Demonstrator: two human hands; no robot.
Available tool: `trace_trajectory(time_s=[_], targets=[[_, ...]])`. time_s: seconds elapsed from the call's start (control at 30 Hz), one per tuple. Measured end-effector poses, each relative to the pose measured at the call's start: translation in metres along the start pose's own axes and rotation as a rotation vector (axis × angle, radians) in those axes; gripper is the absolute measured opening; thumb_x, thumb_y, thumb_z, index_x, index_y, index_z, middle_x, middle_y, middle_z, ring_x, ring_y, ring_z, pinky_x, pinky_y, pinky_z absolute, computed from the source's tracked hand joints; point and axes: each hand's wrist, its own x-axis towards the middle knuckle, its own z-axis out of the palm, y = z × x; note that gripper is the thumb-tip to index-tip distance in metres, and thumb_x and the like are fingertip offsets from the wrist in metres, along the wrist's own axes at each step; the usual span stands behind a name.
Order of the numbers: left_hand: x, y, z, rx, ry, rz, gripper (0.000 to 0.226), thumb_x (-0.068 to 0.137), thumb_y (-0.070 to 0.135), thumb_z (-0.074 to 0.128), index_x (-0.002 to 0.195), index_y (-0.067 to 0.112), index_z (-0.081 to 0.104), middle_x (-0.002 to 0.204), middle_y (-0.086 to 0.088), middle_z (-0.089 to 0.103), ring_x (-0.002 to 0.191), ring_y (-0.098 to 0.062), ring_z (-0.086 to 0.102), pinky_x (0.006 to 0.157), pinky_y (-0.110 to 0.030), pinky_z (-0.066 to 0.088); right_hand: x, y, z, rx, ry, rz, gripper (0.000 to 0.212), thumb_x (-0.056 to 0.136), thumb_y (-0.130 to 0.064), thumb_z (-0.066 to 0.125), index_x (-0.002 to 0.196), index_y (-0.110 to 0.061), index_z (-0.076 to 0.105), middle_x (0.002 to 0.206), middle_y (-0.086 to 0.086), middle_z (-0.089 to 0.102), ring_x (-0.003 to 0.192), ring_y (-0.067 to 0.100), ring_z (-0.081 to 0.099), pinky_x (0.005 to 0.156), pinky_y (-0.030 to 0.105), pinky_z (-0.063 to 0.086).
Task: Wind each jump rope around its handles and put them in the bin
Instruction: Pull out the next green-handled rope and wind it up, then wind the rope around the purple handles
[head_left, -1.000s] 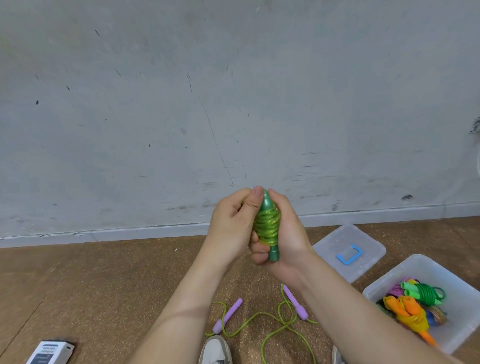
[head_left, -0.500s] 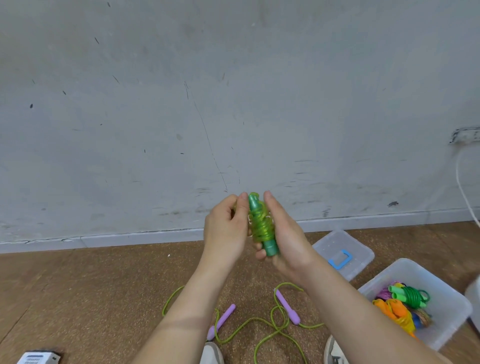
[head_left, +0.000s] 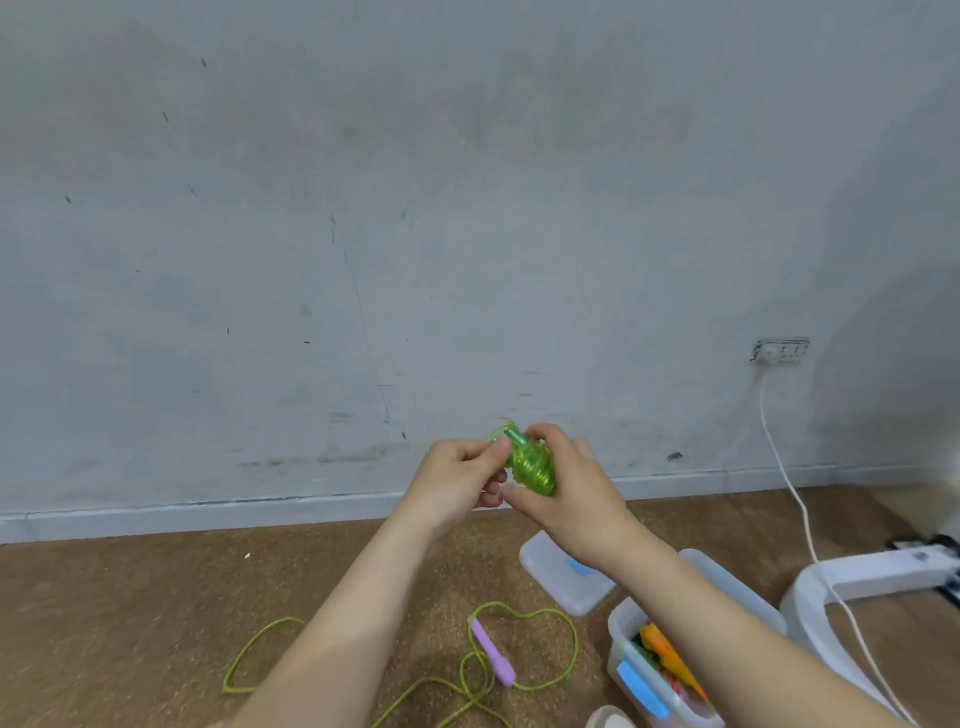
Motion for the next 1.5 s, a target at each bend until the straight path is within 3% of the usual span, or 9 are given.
trace_trajectory(time_s=[0.17, 0.3, 0.53, 0.7, 0.83, 1.1, 1.2, 1.37, 1.5], targets=[[0.009, -0.004, 0.019, -0.019, 0.002, -0.035, 0.020, 0.098, 0.019, 0.050, 0.114, 0.015, 0.061, 0.075, -0.009, 0.066, 0.061, -0.015, 0.064, 0.058, -0.023, 0.054, -0.005, 0.016, -0.029, -0.228, -0.169, -0.046, 0.080, 0.086, -0.030, 0.070, 0.150, -0.027, 0.022, 0.128, 0.004, 0.041, 0.121, 0.021, 0.047, 0.087, 0.018, 0.032], [0.020, -0.014, 0.044, 0.047, -0.066, -0.074, 0.023, 0.099, 0.016, 0.046, 0.119, 0.016, 0.057, 0.073, -0.011, 0.067, 0.056, -0.013, 0.064, 0.053, -0.019, 0.052, -0.004, 0.046, -0.051, -0.221, -0.208, 0.003, 0.076, 0.081, -0.036, 0.075, 0.145, -0.025, 0.035, 0.129, 0.003, 0.054, 0.114, 0.018, 0.054, 0.090, 0.024, 0.041], [0.057, -0.043, 0.108, 0.203, -0.305, -0.144, 0.028, 0.098, 0.027, 0.052, 0.102, 0.005, 0.068, 0.093, -0.009, 0.067, 0.081, -0.015, 0.058, 0.071, -0.025, 0.048, 0.009, 0.124, -0.092, -0.140, -0.352, 0.157, 0.062, 0.069, -0.040, 0.084, 0.116, -0.030, 0.044, 0.104, -0.003, 0.061, 0.093, 0.018, 0.062, 0.080, 0.038, 0.055], [0.092, -0.088, 0.165, 0.328, -0.364, -0.241, 0.038, 0.086, 0.043, 0.066, 0.095, 0.006, 0.071, 0.084, 0.000, 0.063, 0.073, -0.011, 0.055, 0.075, -0.029, 0.048, 0.012, 0.203, -0.099, -0.207, -0.424, 0.218, 0.068, 0.065, -0.036, 0.087, 0.117, -0.028, 0.043, 0.104, 0.001, 0.059, 0.090, 0.020, 0.059, 0.080, 0.041, 0.052], [0.105, -0.148, 0.207, 0.283, -0.361, -0.404, 0.024, 0.088, 0.029, 0.065, 0.081, 0.007, 0.070, 0.073, -0.004, 0.057, 0.061, -0.013, 0.053, 0.071, -0.033, 0.052, 0.003, 0.274, -0.084, -0.130, -0.483, 0.341, 0.067, 0.069, -0.029, 0.086, 0.122, -0.029, 0.044, 0.107, 0.008, 0.059, 0.093, 0.027, 0.061, 0.078, 0.042, 0.052], [0.133, -0.255, 0.284, 0.555, -0.435, -0.288, 0.028, 0.072, 0.032, 0.051, 0.073, 0.007, 0.064, 0.065, -0.014, 0.054, 0.064, -0.024, 0.057, 0.072, -0.048, 0.053, -0.032, 0.399, -0.018, 0.140, -0.302, 0.541, 0.052, 0.077, -0.024, 0.080, 0.117, -0.025, 0.045, 0.088, -0.005, 0.055, 0.070, 0.005, 0.052, 0.062, 0.015, 0.044], [0.149, -0.276, 0.317, 0.582, -0.477, -0.247, 0.020, 0.079, 0.025, 0.056, 0.083, 0.012, 0.071, 0.073, -0.015, 0.062, 0.077, -0.029, 0.064, 0.071, -0.046, 0.057, -0.033, 0.438, -0.009, 0.008, -0.194, 0.595, 0.045, 0.077, -0.038, 0.078, 0.109, -0.026, 0.049, 0.082, -0.002, 0.058, 0.069, 0.011, 0.054, 0.066, 0.031, 0.046], [0.172, -0.313, 0.367, 0.617, -0.586, -0.176, 0.025, 0.088, 0.012, 0.049, 0.101, 0.022, 0.068, 0.097, -0.007, 0.070, 0.093, -0.022, 0.062, 0.085, -0.037, 0.049, -0.024, 0.478, -0.004, -0.394, -0.130, 0.732, 0.042, 0.074, -0.058, 0.065, 0.070, -0.022, 0.044, 0.070, -0.004, 0.051, 0.084, 0.024, 0.062, 0.063, 0.031, 0.042], [0.182, -0.348, 0.390, 0.730, -0.764, -0.280, 0.029, 0.088, 0.014, 0.047, 0.114, 0.014, 0.059, 0.106, -0.009, 0.065, 0.104, -0.027, 0.058, 0.091, -0.039, 0.046, -0.015, 0.502, 0.009, -0.738, -0.339, 0.769, 0.037, 0.082, -0.055, 0.056, 0.097, -0.021, 0.063, 0.104, 0.004, 0.058, 0.117, 0.028, 0.043, 0.092, 0.041, 0.037]])
